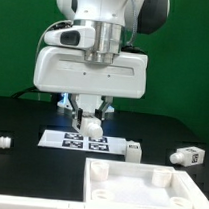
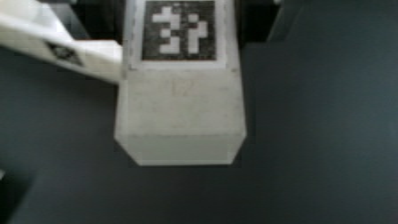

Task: Assemble square table

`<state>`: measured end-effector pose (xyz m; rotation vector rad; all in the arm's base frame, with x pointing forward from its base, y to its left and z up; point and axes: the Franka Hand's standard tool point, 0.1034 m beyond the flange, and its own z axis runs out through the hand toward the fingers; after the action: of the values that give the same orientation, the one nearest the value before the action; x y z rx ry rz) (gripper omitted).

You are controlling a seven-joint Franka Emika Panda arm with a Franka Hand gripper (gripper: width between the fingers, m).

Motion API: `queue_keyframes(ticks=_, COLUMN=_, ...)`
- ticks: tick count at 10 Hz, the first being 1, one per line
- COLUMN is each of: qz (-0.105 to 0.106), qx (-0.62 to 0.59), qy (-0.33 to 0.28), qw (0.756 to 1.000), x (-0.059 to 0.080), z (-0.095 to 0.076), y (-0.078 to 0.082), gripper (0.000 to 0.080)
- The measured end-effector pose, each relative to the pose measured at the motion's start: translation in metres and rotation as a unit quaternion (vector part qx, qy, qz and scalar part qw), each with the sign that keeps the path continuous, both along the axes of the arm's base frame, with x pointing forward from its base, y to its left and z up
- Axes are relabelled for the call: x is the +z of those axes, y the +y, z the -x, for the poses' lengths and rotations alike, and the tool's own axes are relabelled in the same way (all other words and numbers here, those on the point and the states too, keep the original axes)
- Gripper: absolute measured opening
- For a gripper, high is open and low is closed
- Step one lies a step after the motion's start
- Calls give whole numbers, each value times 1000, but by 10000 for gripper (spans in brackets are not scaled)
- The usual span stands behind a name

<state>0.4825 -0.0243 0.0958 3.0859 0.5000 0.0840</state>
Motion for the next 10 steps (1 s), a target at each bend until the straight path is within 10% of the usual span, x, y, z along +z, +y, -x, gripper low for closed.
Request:
queue_keyframes(ticks=4, qz=0, qx=-1, qy=2, qw=1000, x=-3, z=3, y=-2, gripper=281)
queue_keyframes(ticks=8, qz=-5, qx=-47, qy=35, qw=998, x=-62, z=93, y=-53, gripper=281)
queue_keyframes(ticks=10, qz=1, qx=-50, qy=38, qw=998, x=-76, z=102, y=-56, gripper=281)
